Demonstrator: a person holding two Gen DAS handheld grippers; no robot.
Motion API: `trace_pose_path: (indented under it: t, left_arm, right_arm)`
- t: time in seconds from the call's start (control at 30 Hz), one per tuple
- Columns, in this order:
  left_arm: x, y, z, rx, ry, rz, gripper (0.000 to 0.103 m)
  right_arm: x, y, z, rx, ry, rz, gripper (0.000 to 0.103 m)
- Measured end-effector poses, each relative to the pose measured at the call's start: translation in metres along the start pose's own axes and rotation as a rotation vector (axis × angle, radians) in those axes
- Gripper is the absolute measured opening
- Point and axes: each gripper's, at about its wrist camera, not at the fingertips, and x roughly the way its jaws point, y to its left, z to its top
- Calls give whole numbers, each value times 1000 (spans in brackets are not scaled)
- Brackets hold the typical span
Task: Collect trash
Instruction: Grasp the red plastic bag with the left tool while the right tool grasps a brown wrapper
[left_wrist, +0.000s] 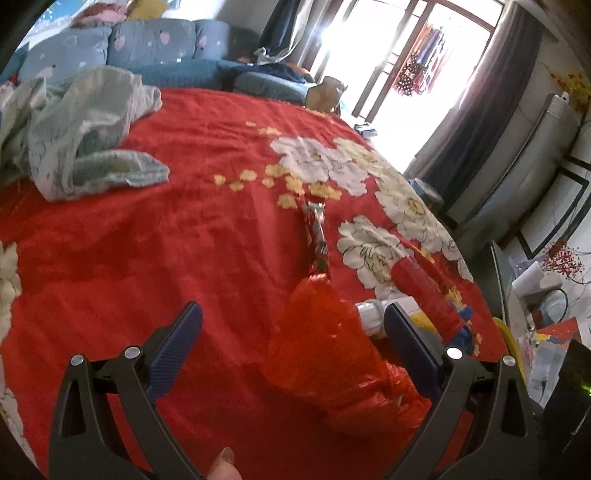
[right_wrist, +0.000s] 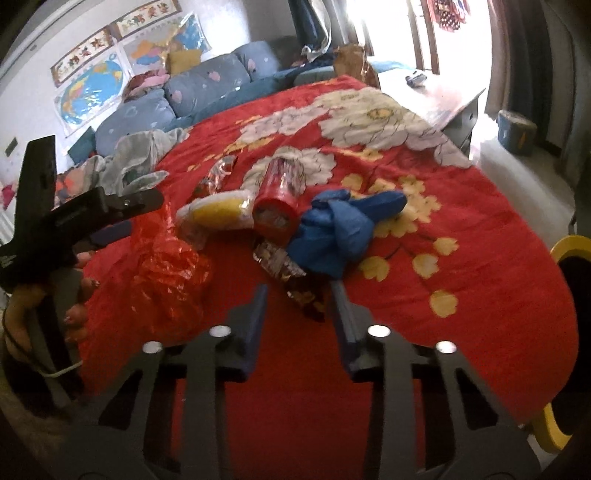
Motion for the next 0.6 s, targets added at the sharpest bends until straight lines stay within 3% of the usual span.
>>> trace_pose_path:
  t: [0.1, 0.2, 0.4, 0.47, 0.57, 0.6]
  left_arm:
    - [4, 2, -2, -12, 15, -9, 95]
    - [6, 4, -3, -30, 20, -30, 93]
    - [6, 4, -2, -40, 40, -65, 53]
    - [6, 3, -2, -38, 46, -69, 34]
    - [3, 0, -1, -23, 37, -69, 16]
    - [1, -1, 0, -19, 33, -72, 15]
  right_arm:
    - [-2, 1, -3, -6, 6, 5, 9]
    - [-7, 3, -5, -15, 5, 16, 7]
    - [-17, 9, -7, -35, 7, 50, 6]
    - [-20, 10, -7, -36, 7, 61, 6]
    - [-26, 12, -6, -44, -2, 66, 6]
    - [-28, 13, -5, -44, -6, 69, 6]
